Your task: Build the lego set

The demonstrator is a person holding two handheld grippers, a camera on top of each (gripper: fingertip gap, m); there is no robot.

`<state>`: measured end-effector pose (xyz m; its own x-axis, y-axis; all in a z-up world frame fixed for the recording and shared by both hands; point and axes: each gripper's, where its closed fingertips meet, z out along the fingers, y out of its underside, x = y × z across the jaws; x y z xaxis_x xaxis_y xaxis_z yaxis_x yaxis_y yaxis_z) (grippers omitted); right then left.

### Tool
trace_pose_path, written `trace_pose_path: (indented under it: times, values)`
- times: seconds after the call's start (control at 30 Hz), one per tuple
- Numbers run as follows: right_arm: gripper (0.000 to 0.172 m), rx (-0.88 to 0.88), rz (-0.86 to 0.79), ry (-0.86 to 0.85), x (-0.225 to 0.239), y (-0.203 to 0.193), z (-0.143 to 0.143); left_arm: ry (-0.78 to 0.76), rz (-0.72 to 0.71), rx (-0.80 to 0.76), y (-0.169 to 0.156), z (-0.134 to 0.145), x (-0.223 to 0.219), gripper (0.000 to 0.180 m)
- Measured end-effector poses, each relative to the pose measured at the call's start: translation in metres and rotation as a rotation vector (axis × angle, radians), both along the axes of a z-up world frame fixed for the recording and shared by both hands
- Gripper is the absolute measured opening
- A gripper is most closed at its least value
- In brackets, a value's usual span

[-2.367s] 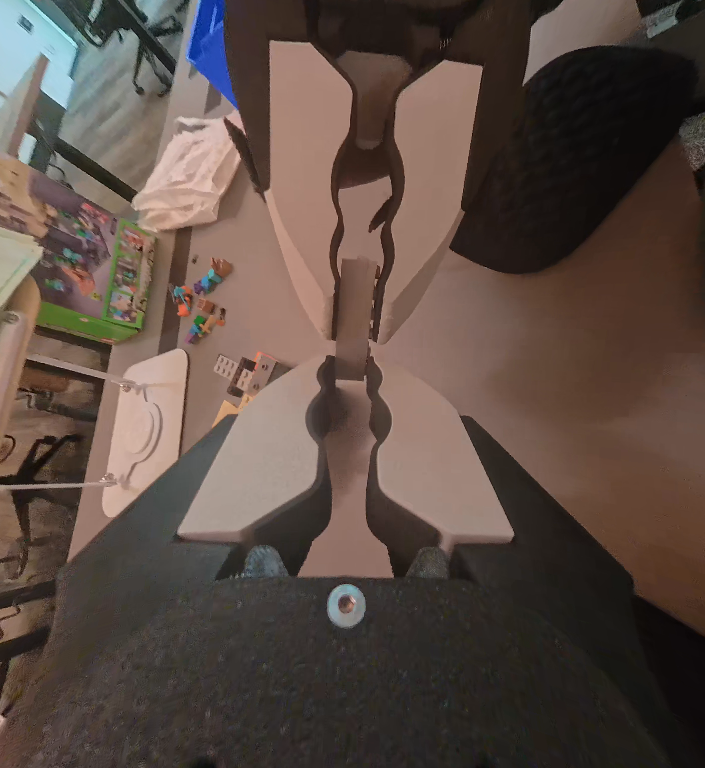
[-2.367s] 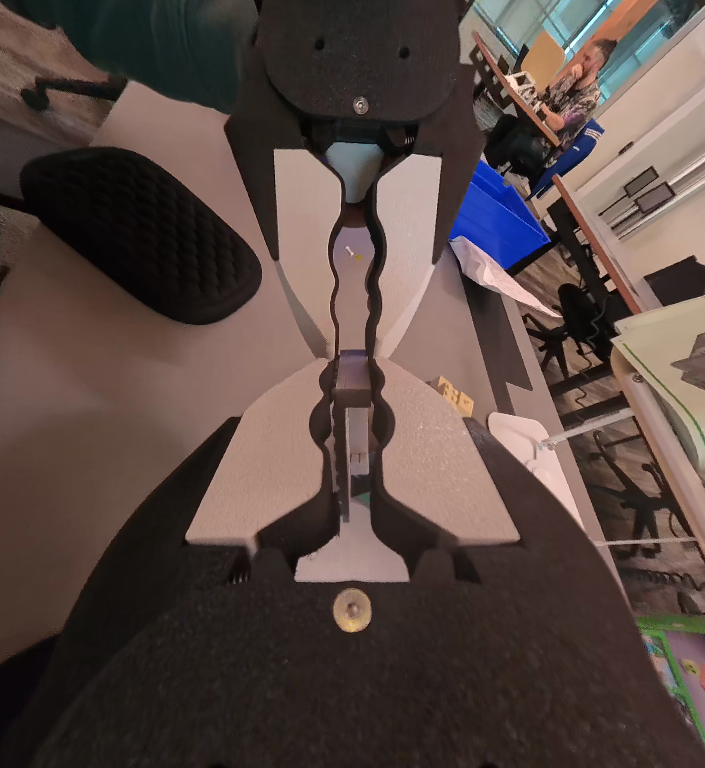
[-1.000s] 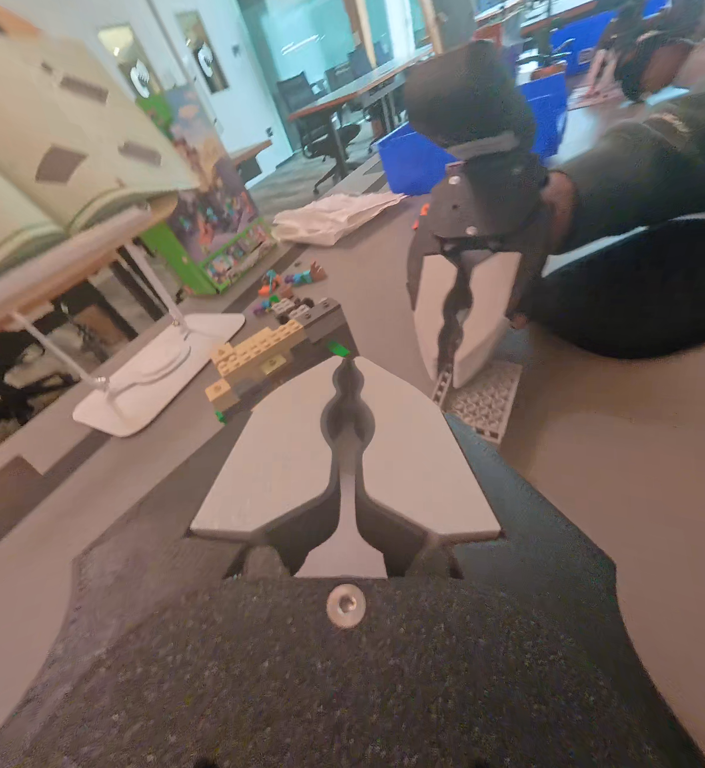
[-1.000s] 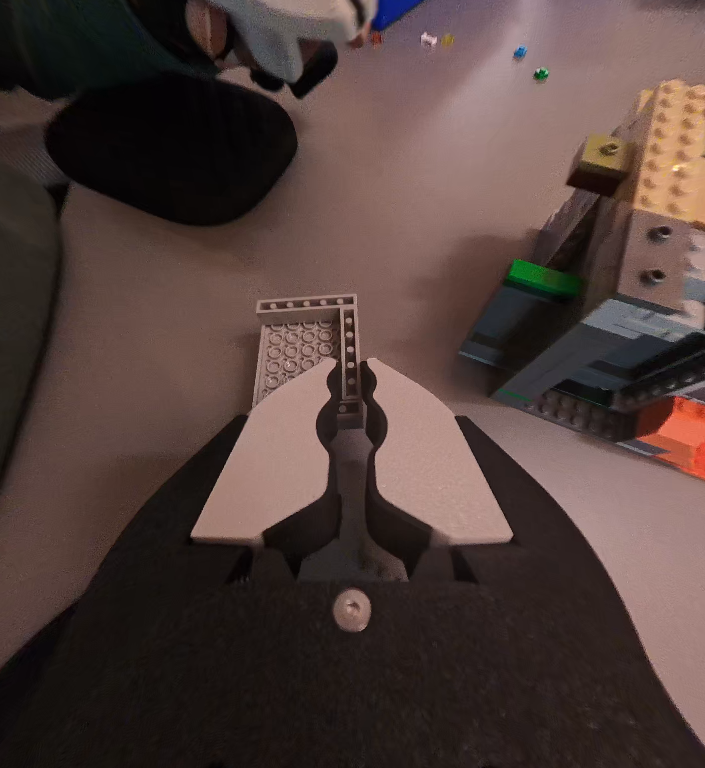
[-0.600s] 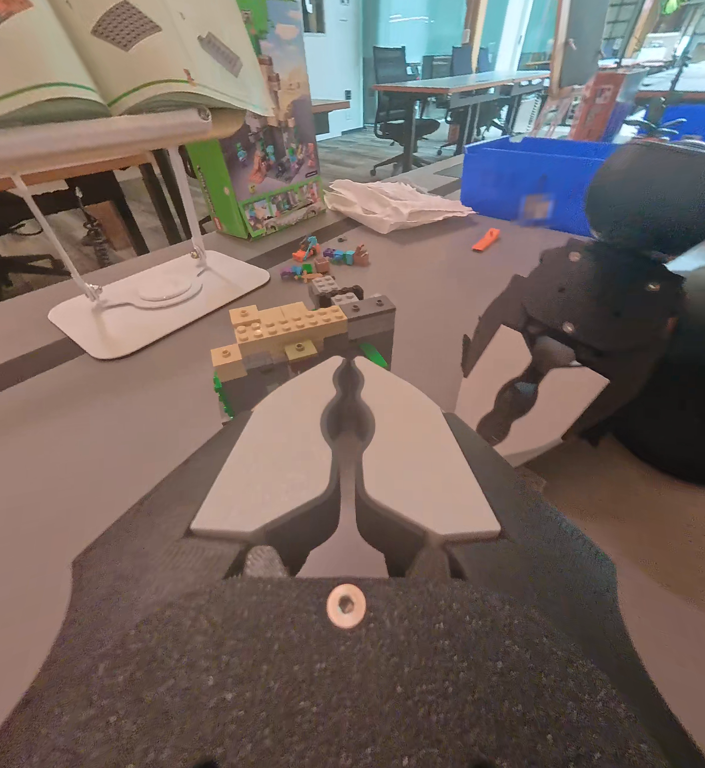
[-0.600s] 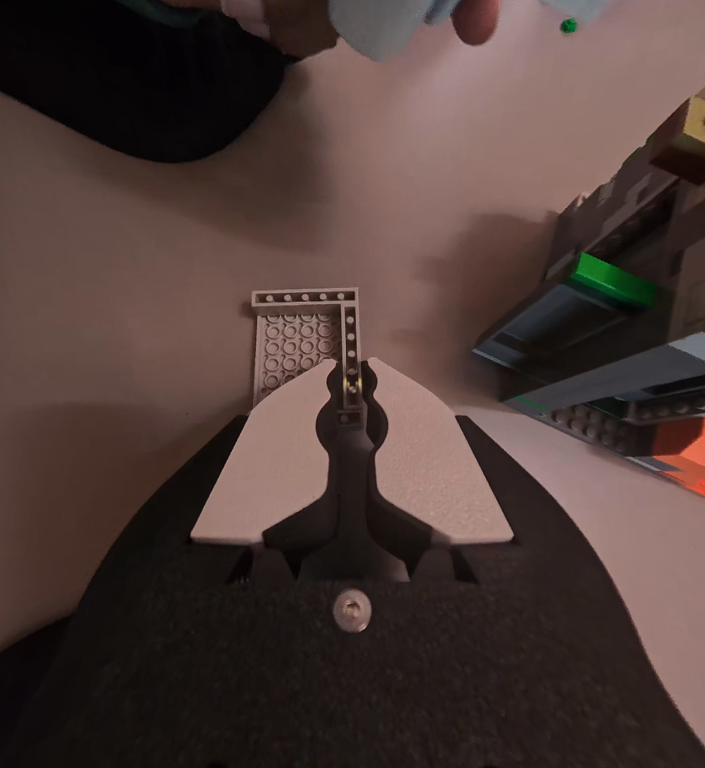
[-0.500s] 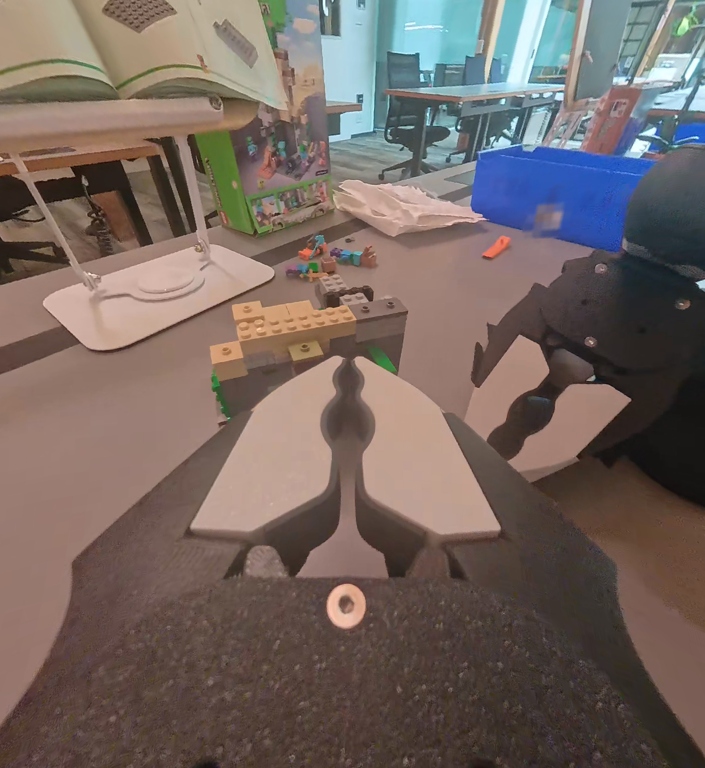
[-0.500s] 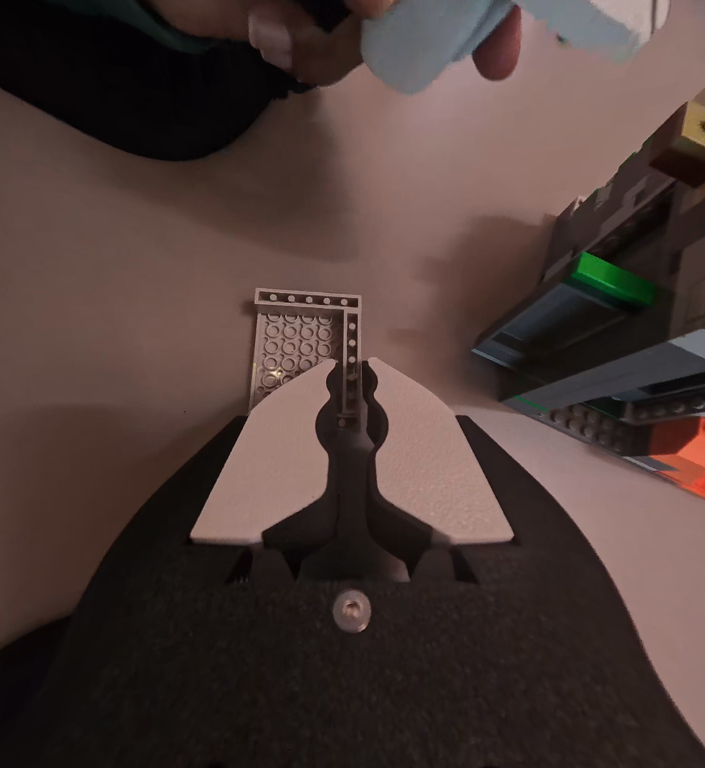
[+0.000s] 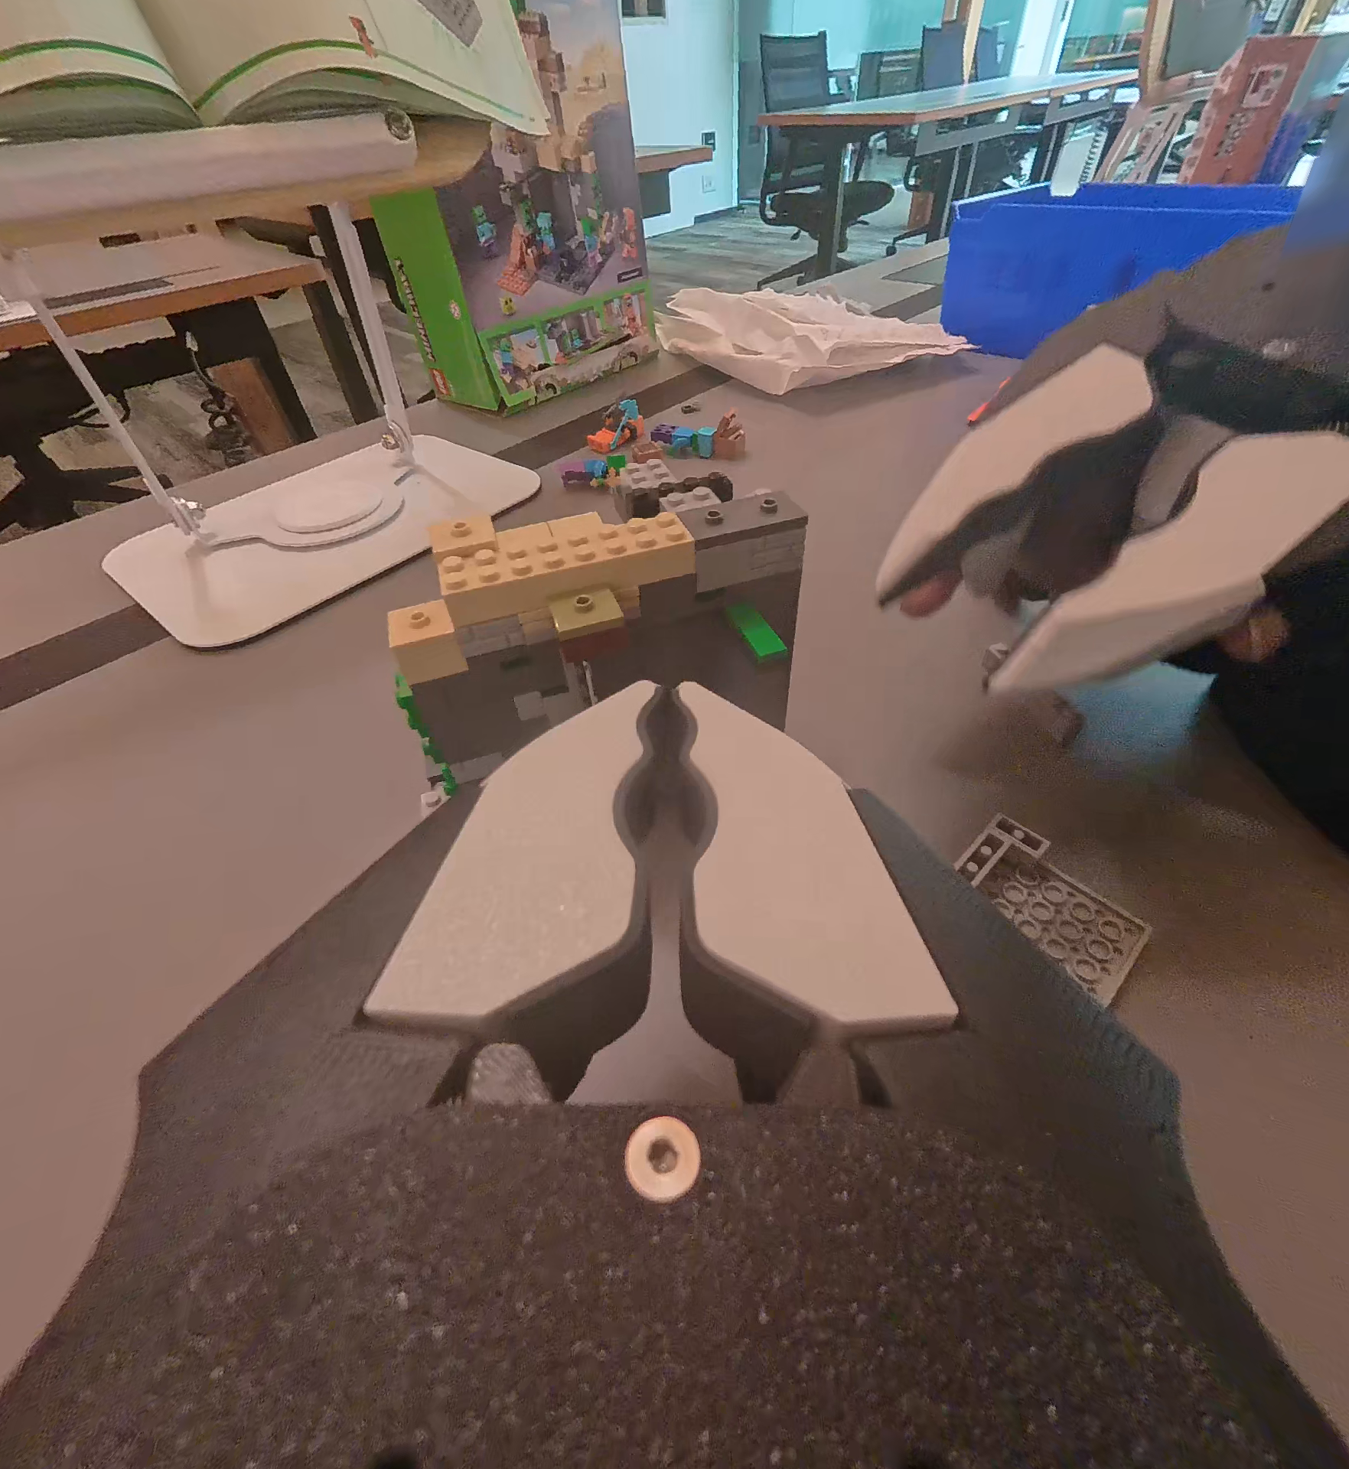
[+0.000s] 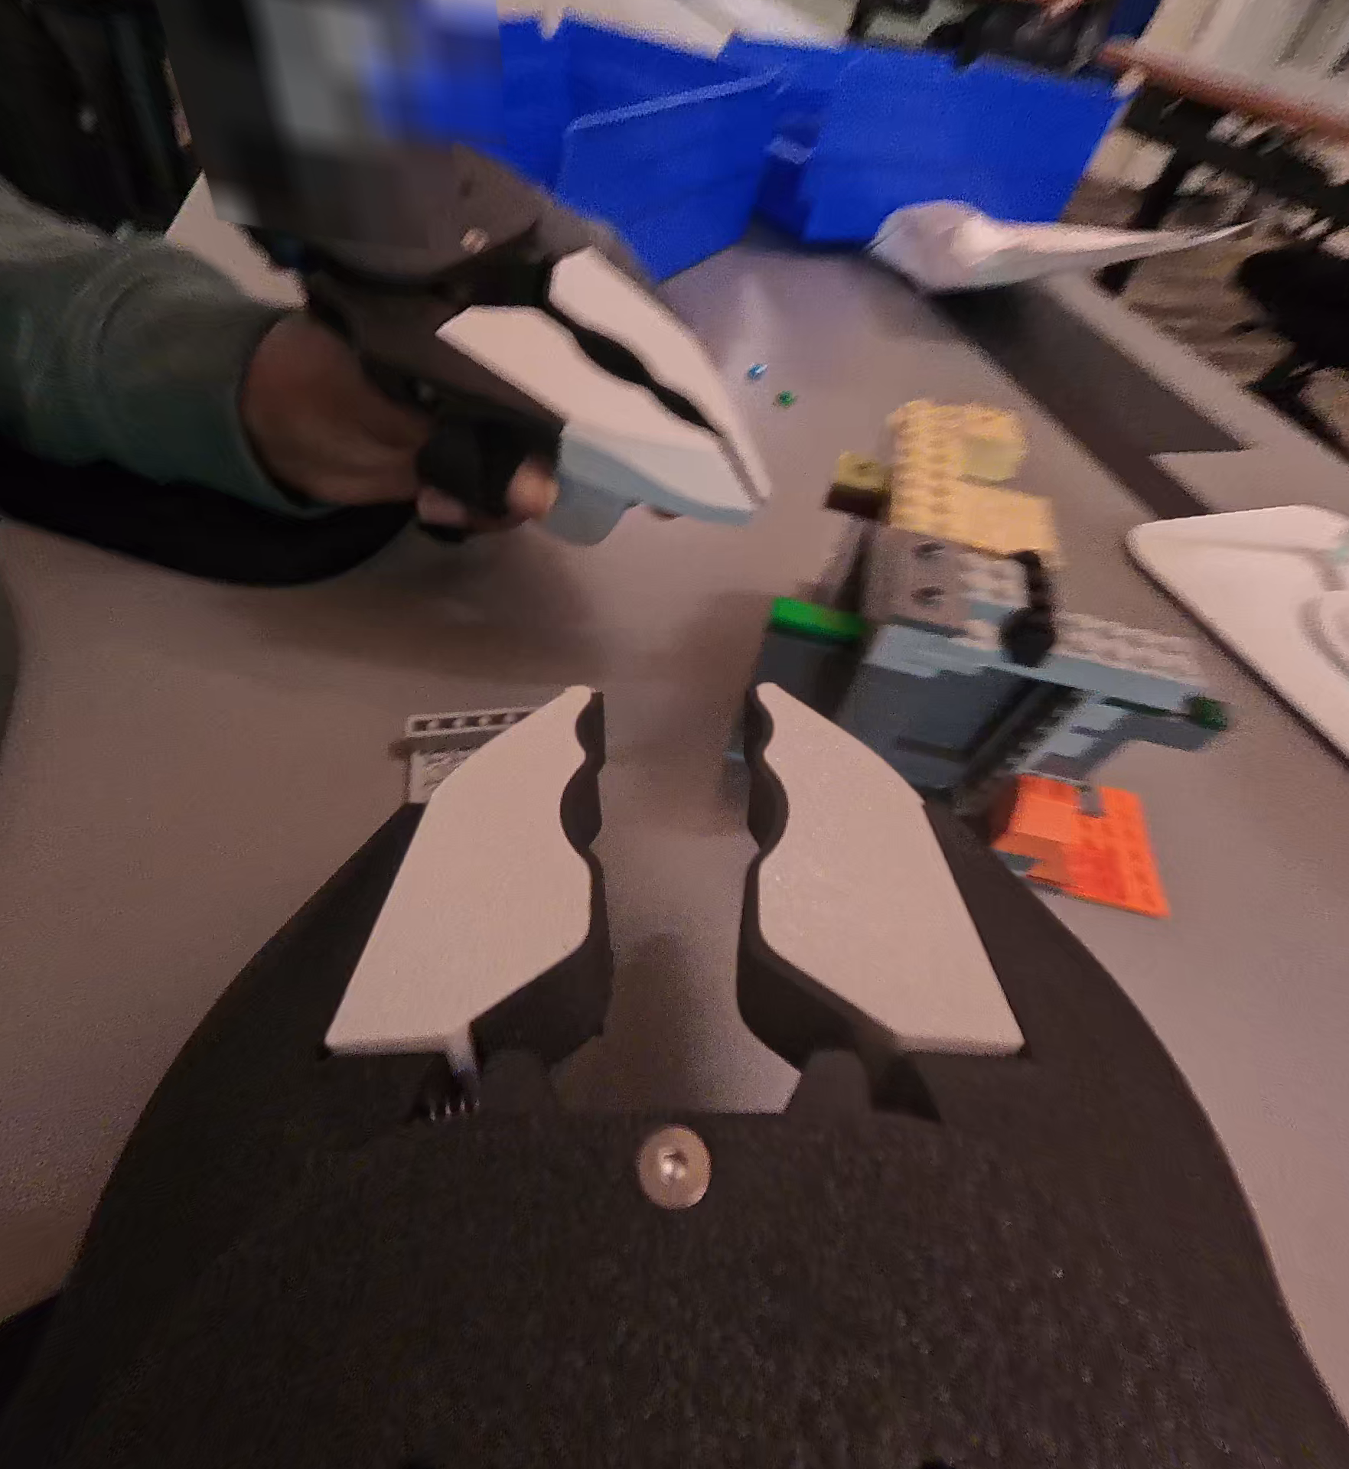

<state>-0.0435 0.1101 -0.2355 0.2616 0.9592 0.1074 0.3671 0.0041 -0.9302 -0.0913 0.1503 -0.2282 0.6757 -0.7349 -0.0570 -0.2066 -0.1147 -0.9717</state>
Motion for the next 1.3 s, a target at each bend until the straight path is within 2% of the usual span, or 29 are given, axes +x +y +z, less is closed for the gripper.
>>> trace_pose_path:
  times: [0.1, 0.17, 0.23, 0.3, 0.37, 0.53, 0.6, 0.67, 0.77, 0.83, 0.97, 1.03, 1.1, 1.13, 1.3]
  values:
    - [0.033, 0.049, -0.126, 0.089, 0.02, 0.025, 0.021, -0.004, 0.012, -0.001, 0.002, 0.0, -0.003, 0.0]
    - [0.025, 0.072, -0.215, 0.141, 0.039, 0.043, 0.032, -0.005, 0.02, -0.004, 0.005, -0.001, -0.005, 0.0]
    - [0.016, 0.089, -0.291, 0.158, 0.058, 0.059, 0.037, 0.005, 0.027, 0.004, 0.007, -0.002, -0.007, 0.0]
    - [0.0, 0.105, -0.366, 0.146, 0.079, 0.074, 0.038, 0.016, 0.036, 0.004, 0.01, -0.003, -0.009, 0.0]
    - [0.0, 0.107, -0.405, 0.114, 0.095, 0.085, 0.036, 0.006, 0.036, -0.008, 0.011, -0.004, -0.009, 0.0]
    - [0.0, 0.134, -0.325, -0.006, 0.116, 0.086, 0.024, 0.032, 0.045, 0.021, 0.01, -0.002, -0.011, 0.0]
    - [0.0, 0.12, -0.221, -0.092, 0.117, 0.072, 0.013, 0.047, 0.05, 0.034, 0.009, -0.002, -0.012, 0.0]
    - [0.014, 0.027, -0.067, -0.174, 0.112, 0.046, -0.003, 0.055, 0.056, 0.044, 0.008, -0.001, -0.014, 0.0]
    - [0.041, -0.116, 0.026, -0.344, 0.111, 0.016, -0.029, 0.067, 0.059, 0.051, 0.009, -0.001, -0.014, 0.0]
    - [0.052, -0.161, 0.022, -0.412, 0.104, 0.002, -0.039, 0.079, 0.061, 0.048, 0.009, -0.003, -0.014, 0.0]
    - [0.06, -0.206, -0.105, -0.529, 0.093, -0.009, -0.062, 0.096, 0.052, 0.048, 0.009, -0.006, -0.012, 0.0]
    - [0.05, -0.231, -0.193, -0.518, 0.09, -0.004, -0.07, 0.098, 0.041, 0.053, 0.007, -0.005, -0.01, 0.0]
    - [0.018, -0.222, -0.2, -0.48, 0.088, -0.002, -0.068, 0.104, 0.029, 0.064, 0.005, -0.005, -0.008, 0.0]
    - [0.008, -0.207, -0.192, -0.481, 0.089, -0.002, -0.066, 0.108, 0.017, 0.069, 0.003, -0.004, -0.006, 0.0]
    - [0.008, -0.225, -0.122, -0.429, 0.086, -0.002, -0.059, 0.139, -0.026, 0.092, -0.004, -0.005, 0.002, 0.0]
